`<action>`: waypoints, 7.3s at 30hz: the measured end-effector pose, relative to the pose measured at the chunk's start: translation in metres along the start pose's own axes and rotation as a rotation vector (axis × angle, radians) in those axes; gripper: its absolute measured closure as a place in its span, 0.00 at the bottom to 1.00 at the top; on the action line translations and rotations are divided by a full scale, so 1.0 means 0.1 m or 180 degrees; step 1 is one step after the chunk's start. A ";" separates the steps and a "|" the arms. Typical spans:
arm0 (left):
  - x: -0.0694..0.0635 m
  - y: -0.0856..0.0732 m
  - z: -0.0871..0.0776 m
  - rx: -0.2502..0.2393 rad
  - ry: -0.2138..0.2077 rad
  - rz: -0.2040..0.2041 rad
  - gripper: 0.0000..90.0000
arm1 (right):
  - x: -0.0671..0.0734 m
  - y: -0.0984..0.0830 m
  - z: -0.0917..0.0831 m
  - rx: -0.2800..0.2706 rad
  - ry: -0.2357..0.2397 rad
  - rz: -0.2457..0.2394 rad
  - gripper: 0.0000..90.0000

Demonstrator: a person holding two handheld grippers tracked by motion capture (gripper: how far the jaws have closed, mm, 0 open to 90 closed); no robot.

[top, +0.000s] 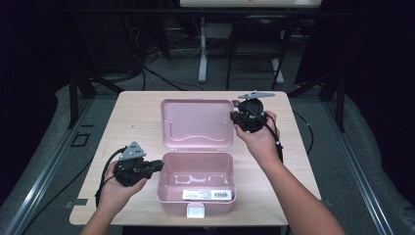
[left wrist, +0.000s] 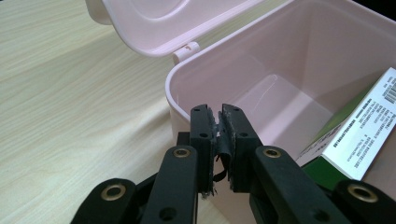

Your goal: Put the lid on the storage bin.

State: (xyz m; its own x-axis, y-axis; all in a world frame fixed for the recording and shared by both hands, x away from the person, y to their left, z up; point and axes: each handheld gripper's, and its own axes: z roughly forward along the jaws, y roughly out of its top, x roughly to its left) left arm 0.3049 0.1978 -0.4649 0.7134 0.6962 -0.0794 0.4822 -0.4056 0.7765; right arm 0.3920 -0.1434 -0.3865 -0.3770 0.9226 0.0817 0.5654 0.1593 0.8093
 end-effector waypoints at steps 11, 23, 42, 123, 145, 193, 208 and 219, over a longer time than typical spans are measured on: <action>0.00 0.00 0.00 0.0000 0.0002 -0.0002 0.93 | 0.04 -0.06 -0.13 -0.0100 0.0039 -0.0085 0.96; 0.00 0.00 0.00 -0.0003 0.0006 0.0003 0.93 | 0.09 -0.15 -0.28 -0.0210 0.0072 -0.0203 0.96; 0.00 -0.01 0.00 -0.0015 -0.0005 -0.0014 0.93 | 0.11 -0.26 -0.40 -0.0319 0.0140 -0.0235 0.96; 0.06 0.70 -0.43 -0.0674 0.0439 0.0038 0.83 | 0.20 -0.53 -0.63 -0.0548 0.0224 -0.0328 0.96; 0.05 0.79 -0.42 -0.0701 0.0492 0.0042 0.92 | 0.19 -0.53 -0.63 -0.0542 0.0251 -0.0327 0.94; -0.05 0.73 -0.56 -0.0648 0.0425 0.0107 0.90 | 0.27 -0.50 -0.86 -0.0643 0.0305 -0.0368 0.90; -0.09 0.67 -0.58 -0.0645 0.0402 0.0106 0.90 | 0.29 -0.56 -0.91 -0.0645 0.0352 -0.0360 0.89; -0.12 0.62 -0.61 -0.0658 0.0376 0.0109 0.90 | 0.31 -0.62 -0.95 -0.0644 0.0377 -0.0386 0.88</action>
State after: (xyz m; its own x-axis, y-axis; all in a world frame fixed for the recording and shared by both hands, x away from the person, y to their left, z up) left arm 0.2949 0.2001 -0.3779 0.6573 0.7535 0.0134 0.3358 -0.3087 0.8899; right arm 0.2757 -0.1578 -0.3787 -0.5230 0.8516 0.0350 0.3572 0.1816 0.9162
